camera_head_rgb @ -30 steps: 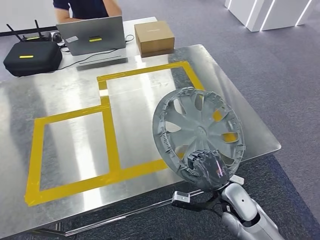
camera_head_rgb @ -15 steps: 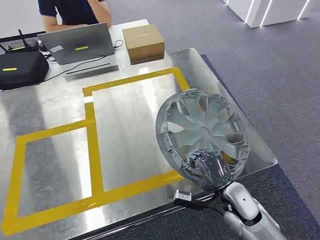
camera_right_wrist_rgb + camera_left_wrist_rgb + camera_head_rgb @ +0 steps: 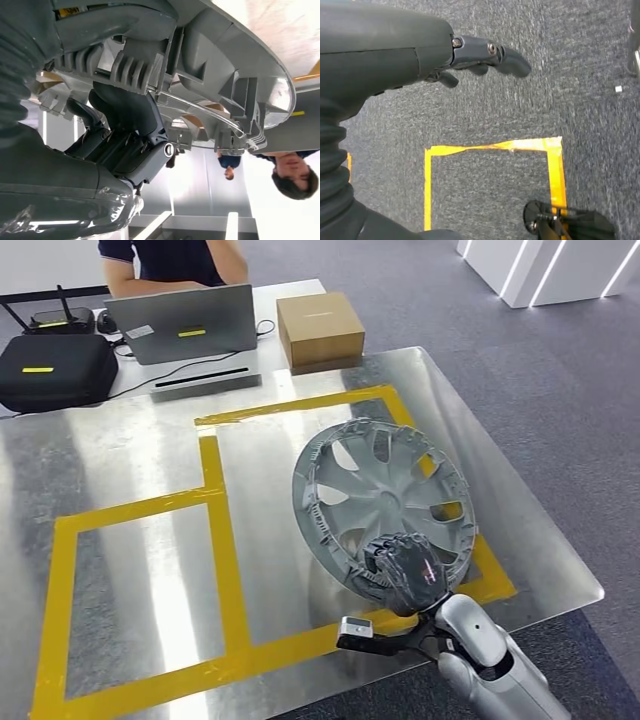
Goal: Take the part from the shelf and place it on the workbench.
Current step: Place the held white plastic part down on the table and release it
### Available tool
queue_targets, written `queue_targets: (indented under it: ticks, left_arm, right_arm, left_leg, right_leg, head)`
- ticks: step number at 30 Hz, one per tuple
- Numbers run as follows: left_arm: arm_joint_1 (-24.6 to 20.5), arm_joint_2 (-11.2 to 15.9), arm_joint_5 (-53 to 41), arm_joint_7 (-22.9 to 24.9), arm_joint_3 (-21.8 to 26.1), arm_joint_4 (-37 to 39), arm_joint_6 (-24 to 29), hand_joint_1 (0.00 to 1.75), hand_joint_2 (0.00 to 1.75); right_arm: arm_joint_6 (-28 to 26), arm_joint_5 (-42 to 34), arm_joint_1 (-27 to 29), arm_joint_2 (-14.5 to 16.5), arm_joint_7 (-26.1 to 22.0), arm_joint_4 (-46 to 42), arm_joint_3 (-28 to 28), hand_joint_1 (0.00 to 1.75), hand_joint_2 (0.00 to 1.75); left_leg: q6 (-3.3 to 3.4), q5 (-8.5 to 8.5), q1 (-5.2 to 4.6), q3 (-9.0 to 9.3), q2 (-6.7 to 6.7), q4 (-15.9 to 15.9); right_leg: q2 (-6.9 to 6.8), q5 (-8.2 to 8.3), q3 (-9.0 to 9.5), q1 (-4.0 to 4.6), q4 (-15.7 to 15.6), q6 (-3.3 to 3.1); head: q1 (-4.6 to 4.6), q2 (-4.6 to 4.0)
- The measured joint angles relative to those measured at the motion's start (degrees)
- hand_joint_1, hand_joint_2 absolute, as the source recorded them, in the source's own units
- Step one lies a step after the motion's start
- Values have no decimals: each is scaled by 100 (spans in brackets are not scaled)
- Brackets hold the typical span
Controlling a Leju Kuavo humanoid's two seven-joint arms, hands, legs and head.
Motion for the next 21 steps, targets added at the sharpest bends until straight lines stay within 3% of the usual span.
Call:
queue_targets:
  ticks: [1, 3, 4, 5, 7, 10, 13, 14, 15, 16, 18, 19, 21]
  left_arm:
    - [3, -3, -8, 4, 0, 0, -5, 0, 175]
    - [4, -9, -15, 6, -1, 0, -6, 0, 175]
    - [1, -7, -17, 6, -1, 0, -5, 0, 175]
    - [-2, -4, -18, 7, -1, 0, -4, 0, 175]
    - [-3, 2, -19, 8, -1, 0, -3, 0, 175]
    - [-6, 4, -22, 9, -1, 0, -2, 0, 175]
    - [-8, 7, -75, 25, -3, 0, -4, 0, 175]
    - [-3, 13, -116, 34, -5, 0, -12, 0, 175]
    - [1, 20, -161, 42, -10, 0, -26, 0, 175]
    - [-1, 27, -209, 47, -15, 0, -40, 0, 175]
    - [-30, 34, -291, 48, -35, 1, -59, 0, 175]
    - [-54, 35, -327, 48, -46, 1, -62, 0, 175]
    - [-94, 25, -380, 52, -71, 2, -59, 0, 175]
  right_arm:
    - [8, -10, -21, 0, -7, 14, 29, 175, 175]
    - [16, -20, -65, 0, -10, 37, 76, 175, 175]
    - [18, -23, -95, 1, -12, 47, 92, 175, 175]
    - [20, -25, -120, 1, -13, 55, 108, 175, 175]
    - [23, -27, -154, 2, -14, 67, 132, 175, 175]
    - [25, -28, -182, 2, -11, 73, 160, 175, 175]
    - [66, -31, -310, 5, -41, 113, 209, 175, 175]
    - [120, -35, -419, 21, -68, 164, 263, 175, 175]
    - [204, -41, -579, 50, -101, 245, 340, 175, 175]
    - [318, -47, -789, 96, -135, 362, 452, 175, 175]
    - [581, -74, -1297, 234, -179, 640, 735, 175, 175]
    - [702, -99, -1548, 318, -192, 778, 901, 175, 175]
    - [882, -173, -1979, 475, -217, 1013, 1239, 175, 175]
  left_leg:
    - [10, -43, -26, 62, -19, 0]
    - [14, -135, -71, 194, -53, 0]
    - [7, -174, -90, 233, -66, 11]
    - [-5, -201, -101, 248, -73, 20]
    - [-41, -233, -100, 240, -78, 33]
    - [-158, -387, -75, 136, -51, 227]
    - [-286, -800, 2, -441, -27, 1226]
    - [-316, -841, 34, -633, -23, 1514]
    - [-344, -766, 64, -740, -20, 1619]
    - [-374, -585, 91, -746, -15, 1518]
    - [-439, -85, 147, -509, 35, 834]
    - [-451, 69, 165, -370, 56, 476]
    - [-428, 166, 191, -232, 76, 100]
  right_leg:
    - [2, 244, 16, 32, -208, -47]
    - [11, 805, 267, 99, -976, -163]
    - [14, 974, 400, 121, -1306, -213]
    - [18, 1038, 481, 137, -1488, -246]
    - [27, 1006, 521, 154, -1562, -290]
    - [23, 999, 562, 110, -1624, -347]
    - [7, 978, 592, 68, -1657, -376]
    - [11, 966, 601, 52, -1656, -373]
    - [24, 951, 615, 32, -1655, -362]
    - [42, 935, 635, 8, -1653, -345]
    - [80, 892, 685, -31, -1642, -278]
    - [94, 862, 696, -33, -1619, -232]
    - [97, 809, 688, -12, -1582, -186]
  head:
    - [0, 0]
    - [-5, -1]
    - [-18, -1]
    - [-30, -2]
    - [-52, -1]
    - [-58, -1]
    - [-70, -2]
    - [-69, -2]
    - [-70, -2]
    - [-70, -2]
    - [-81, -2]
    - [-97, -2]
    - [-108, -2]
